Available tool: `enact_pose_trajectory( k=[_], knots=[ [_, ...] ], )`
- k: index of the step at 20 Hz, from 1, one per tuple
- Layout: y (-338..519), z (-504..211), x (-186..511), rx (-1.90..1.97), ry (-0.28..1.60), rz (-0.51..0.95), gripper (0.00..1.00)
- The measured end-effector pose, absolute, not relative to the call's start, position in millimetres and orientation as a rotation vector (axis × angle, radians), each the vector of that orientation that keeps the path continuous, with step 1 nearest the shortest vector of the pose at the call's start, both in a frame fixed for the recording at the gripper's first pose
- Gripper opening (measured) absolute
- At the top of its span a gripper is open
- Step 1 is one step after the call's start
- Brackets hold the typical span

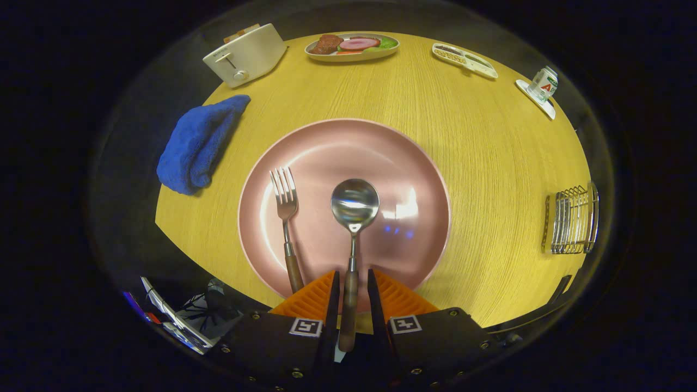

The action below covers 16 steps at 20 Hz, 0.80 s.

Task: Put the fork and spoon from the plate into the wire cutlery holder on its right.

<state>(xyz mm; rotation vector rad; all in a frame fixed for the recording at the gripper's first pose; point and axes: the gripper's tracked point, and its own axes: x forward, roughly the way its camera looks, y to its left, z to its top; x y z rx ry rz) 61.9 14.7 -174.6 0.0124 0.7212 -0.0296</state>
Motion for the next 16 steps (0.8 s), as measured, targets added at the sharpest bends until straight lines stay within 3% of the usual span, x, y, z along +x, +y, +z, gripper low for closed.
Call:
enact_pose_trajectory(
  k=[1, 3, 8, 16],
  knots=[
    [11, -177, 64, 0.021, 0.739, -0.032, 0.31],
    [11, -182, 64, 0.032, 0.752, -0.026, 0.15],
    [19, -169, 62, 0.112, 0.711, 0.017, 0.04],
    [18, -140, 57, 0.304, 0.606, 0.061, 0.04]
  ],
)
